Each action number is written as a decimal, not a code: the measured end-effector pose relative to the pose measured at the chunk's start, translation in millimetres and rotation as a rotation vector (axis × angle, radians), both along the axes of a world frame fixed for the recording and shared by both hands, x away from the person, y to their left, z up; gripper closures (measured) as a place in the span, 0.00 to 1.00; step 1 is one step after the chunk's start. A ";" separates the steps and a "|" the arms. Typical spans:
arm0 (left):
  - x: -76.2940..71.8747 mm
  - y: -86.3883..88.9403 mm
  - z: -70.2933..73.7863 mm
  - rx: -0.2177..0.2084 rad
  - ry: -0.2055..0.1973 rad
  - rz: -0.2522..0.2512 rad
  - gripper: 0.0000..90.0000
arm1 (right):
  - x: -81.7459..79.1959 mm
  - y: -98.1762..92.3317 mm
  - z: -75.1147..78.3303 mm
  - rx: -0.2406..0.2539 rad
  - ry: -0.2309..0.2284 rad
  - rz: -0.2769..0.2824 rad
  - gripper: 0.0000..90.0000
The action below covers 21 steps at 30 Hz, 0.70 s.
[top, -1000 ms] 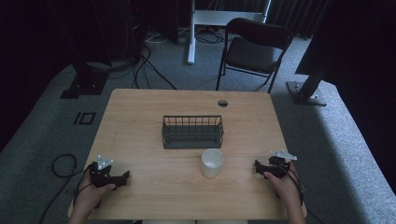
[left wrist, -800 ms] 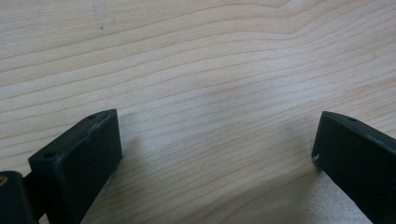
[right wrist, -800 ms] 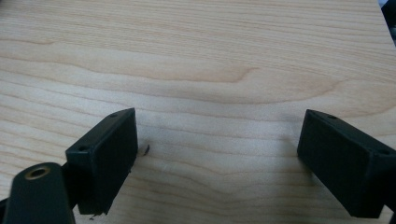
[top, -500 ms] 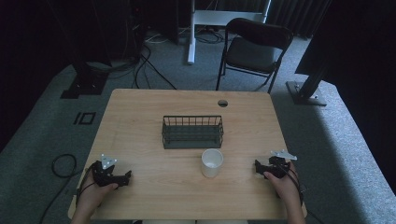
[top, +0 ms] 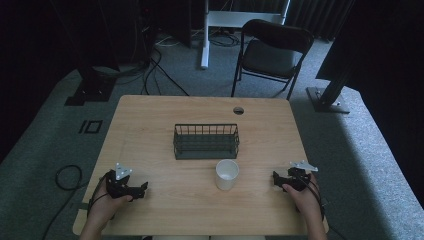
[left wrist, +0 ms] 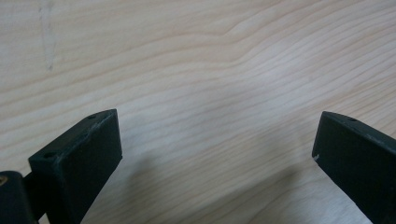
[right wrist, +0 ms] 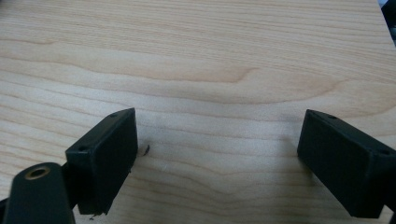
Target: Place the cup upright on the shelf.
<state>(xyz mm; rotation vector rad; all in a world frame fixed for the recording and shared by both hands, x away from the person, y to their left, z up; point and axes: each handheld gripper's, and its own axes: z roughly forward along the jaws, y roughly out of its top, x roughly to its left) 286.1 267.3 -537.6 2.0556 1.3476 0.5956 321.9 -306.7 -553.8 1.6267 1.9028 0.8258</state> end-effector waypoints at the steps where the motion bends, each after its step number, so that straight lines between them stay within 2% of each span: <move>1: 0.0 0.0 0.0 0.000 0.000 0.000 0.02 | 0.0 0.0 0.0 0.000 0.000 0.000 0.13; 4: 1.2 -4.7 2.9 -0.015 -0.003 -0.017 0.02 | 0.0 0.0 0.0 0.000 0.000 0.000 0.13; 6: 1.9 -8.1 4.1 -0.002 -0.004 -0.030 0.02 | 0.0 0.0 0.0 0.000 0.000 0.000 0.13; 10: 2.6 -14.9 5.8 -0.009 -0.005 -0.047 0.02 | 0.0 0.0 -0.1 0.000 0.000 0.000 0.13; 21: 4.3 -32.9 9.5 0.015 -0.016 -0.096 0.02 | 0.0 0.0 0.0 0.000 0.000 0.000 0.13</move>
